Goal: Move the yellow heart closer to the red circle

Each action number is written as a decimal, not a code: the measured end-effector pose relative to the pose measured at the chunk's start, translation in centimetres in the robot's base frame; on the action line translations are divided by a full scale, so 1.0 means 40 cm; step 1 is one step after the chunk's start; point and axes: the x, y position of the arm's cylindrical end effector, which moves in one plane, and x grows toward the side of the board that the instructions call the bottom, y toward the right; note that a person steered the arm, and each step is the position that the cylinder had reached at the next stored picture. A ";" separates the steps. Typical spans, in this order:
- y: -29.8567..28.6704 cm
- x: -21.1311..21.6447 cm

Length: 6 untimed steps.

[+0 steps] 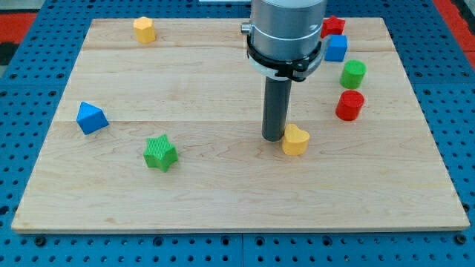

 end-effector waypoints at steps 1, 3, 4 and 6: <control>-0.032 0.018; 0.063 0.040; 0.070 0.060; 0.180 0.060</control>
